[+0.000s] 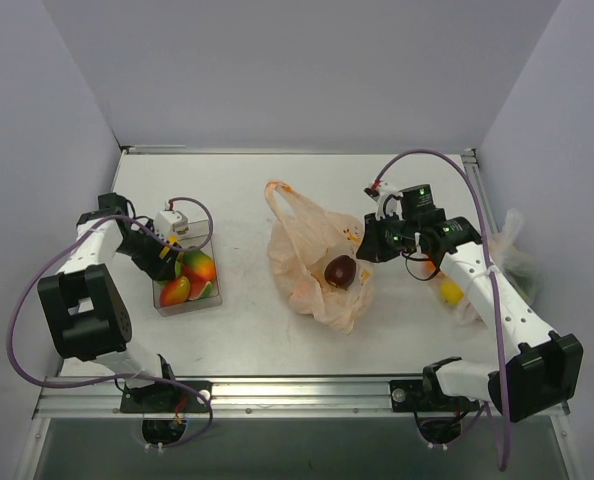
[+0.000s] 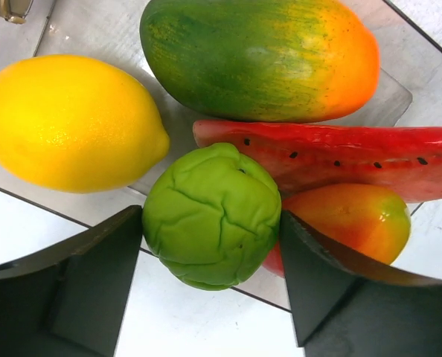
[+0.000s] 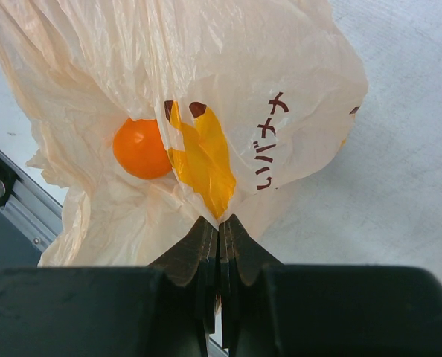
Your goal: Place the fake fruits into the plastic bag and tie a complex knot
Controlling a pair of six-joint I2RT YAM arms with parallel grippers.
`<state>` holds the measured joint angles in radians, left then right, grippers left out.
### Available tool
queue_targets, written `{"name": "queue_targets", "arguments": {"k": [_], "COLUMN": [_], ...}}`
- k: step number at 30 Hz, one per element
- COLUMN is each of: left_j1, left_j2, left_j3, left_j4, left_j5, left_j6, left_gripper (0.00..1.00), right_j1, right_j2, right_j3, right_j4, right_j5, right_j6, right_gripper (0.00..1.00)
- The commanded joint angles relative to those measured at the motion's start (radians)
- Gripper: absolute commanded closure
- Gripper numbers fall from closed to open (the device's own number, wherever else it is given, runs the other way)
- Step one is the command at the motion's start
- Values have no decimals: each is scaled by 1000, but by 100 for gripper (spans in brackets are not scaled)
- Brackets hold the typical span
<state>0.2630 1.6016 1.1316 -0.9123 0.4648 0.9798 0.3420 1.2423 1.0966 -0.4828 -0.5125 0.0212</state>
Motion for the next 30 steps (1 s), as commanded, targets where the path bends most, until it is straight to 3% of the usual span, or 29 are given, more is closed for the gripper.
{"name": "queue_targets", "arguments": {"k": [1,3,6,12,15,18,19,20,23,25,27,30], "left_j1": [-1,-2,-1,-10,-76,-220,-253,-372,-581,-684,-796,-879], "left_j2": [0,-11,-45,-153,-215,-261,-272,-299,-333,-307,-266,-165], "left_j3": [36,56,97,239,298,327,320,306,229,212,224,247], "left_j4": [7,-2,-37,-88,-91,-54,25,86,395,548,604,682], "left_j5": [38,52,84,201,316,423,460,457,382,335,253,209], "left_j6": [31,36,30,-56,-137,-278,-330,-454,-692,-760,-832,-935], "left_gripper": [24,39,46,48,48,48,48,48,48,48,47,47], "right_j1": [5,5,5,5,5,6,5,5,3,3,2,0], "right_j2": [19,20,20,20,26,31,32,32,32,32,29,26], "right_j3": [39,40,39,43,45,49,54,55,60,65,66,72], "right_j4": [-17,-19,-20,-22,-19,-19,-19,-19,-19,-19,-19,-20], "right_j5": [-9,-8,-8,-8,-9,-9,-9,-9,-8,-9,-15,-17], "right_j6": [-14,-14,-14,-14,-14,-14,-12,-13,-12,-7,-6,0], "right_gripper": [100,100,100,100,100,100,100,100,100,100,100,100]}}
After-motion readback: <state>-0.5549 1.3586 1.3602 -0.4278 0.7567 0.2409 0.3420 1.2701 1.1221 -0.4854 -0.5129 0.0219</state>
